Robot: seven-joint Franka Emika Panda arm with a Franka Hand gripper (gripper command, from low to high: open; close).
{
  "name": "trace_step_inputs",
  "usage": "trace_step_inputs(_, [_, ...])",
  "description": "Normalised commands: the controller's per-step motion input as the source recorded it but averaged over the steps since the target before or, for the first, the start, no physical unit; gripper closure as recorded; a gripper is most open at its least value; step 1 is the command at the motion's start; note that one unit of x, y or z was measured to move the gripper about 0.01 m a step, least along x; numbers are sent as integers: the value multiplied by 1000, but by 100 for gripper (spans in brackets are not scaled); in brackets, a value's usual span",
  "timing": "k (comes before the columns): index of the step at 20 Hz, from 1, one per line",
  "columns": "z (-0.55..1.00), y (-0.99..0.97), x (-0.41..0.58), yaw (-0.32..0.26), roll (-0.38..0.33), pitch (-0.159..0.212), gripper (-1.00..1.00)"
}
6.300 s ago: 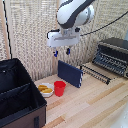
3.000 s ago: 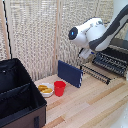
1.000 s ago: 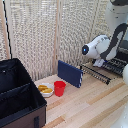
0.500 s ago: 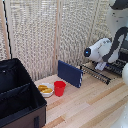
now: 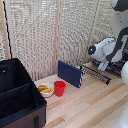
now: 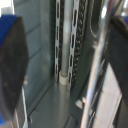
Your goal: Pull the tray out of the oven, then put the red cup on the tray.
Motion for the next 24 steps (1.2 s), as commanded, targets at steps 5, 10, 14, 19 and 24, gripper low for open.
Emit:
trace_step_inputs(5, [-36,-38,1,-46,66,10,100])
trace_step_inputs(10, [-82,374,253,-29,-5,135,100])
trace_step_inputs(14, [-36,771,206,-73,85,131,100])
trace_step_inputs(19, [-175,885,165,-72,23,101,100])
trace_step_inputs(24, [-6,811,149,-58,98,102,100])
